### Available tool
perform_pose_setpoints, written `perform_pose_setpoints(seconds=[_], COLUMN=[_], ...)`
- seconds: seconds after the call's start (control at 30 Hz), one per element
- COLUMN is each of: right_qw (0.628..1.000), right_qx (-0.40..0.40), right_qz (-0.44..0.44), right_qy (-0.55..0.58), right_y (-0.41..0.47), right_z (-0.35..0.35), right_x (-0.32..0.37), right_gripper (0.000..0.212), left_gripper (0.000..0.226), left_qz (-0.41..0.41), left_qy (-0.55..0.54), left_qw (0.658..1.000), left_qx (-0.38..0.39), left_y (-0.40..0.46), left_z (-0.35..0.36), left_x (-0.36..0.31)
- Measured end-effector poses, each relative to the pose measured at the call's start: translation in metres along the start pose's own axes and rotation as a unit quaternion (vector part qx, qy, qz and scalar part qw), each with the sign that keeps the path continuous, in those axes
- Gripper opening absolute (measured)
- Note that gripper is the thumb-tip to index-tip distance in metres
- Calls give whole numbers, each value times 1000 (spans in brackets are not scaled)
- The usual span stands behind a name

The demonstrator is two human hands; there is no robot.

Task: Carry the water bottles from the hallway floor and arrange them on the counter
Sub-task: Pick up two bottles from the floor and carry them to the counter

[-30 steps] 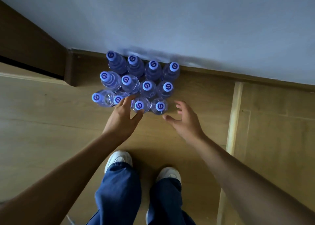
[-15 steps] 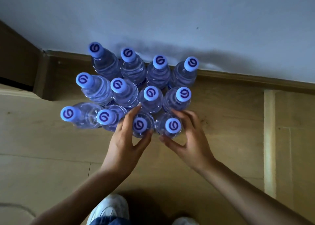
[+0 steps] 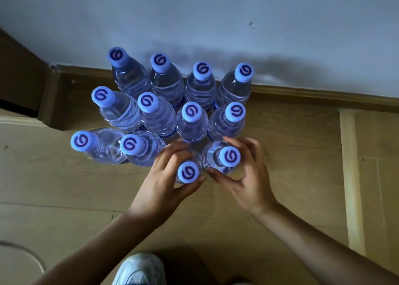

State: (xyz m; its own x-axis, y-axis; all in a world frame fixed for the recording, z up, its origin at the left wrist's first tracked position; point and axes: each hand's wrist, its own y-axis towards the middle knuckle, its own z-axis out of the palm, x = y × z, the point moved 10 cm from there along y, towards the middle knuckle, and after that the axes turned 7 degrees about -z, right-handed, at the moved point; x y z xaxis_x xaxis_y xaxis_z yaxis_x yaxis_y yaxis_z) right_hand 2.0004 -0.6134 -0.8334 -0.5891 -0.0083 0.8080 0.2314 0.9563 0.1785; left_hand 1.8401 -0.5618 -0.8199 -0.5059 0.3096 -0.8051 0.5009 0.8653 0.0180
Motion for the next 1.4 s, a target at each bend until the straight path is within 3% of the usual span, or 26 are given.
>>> perform_pose_setpoints(seconds=[0.13, 0.3, 0.43, 0.6, 0.77, 0.93, 1.07, 1.27, 1.4], right_qw=[1000, 1000, 999, 996, 996, 995, 992, 991, 989], right_qx=[-9, -17, -39, -78, -75, -54, -31, -3, 25], right_qz=[-8, 2, 7, 39, 49, 70, 74, 46, 11], right_qy=[-1, 8, 13, -1, 12, 42, 94, 129, 145], right_y=[2, -1, -6, -17, -15, 6, 35, 89, 118], right_z=[0, -3, -13, -37, -60, -111, -160, -239, -280], right_x=[-1, -4, -3, -7, 22, 104, 198, 376, 497], right_gripper=[65, 64, 52, 41, 31, 29, 35, 31, 30], left_gripper=[54, 47, 38, 42, 30, 49, 31, 38, 29], left_qz=[-69, -68, -111, -142, -143, -132, -115, -104, -87], left_qy=[-36, -45, -78, -92, -85, -88, -84, -89, -70], left_qw=[997, 996, 991, 984, 981, 982, 987, 989, 994], left_qx=[-24, -21, 6, 52, 100, 100, 73, 53, 19], left_y=[4, 6, 9, 8, 13, 23, 30, 26, 14], left_z=[0, 4, 9, 18, 15, -49, -128, -272, -373], left_x=[13, 10, 14, 16, -20, -103, -190, -332, -421])
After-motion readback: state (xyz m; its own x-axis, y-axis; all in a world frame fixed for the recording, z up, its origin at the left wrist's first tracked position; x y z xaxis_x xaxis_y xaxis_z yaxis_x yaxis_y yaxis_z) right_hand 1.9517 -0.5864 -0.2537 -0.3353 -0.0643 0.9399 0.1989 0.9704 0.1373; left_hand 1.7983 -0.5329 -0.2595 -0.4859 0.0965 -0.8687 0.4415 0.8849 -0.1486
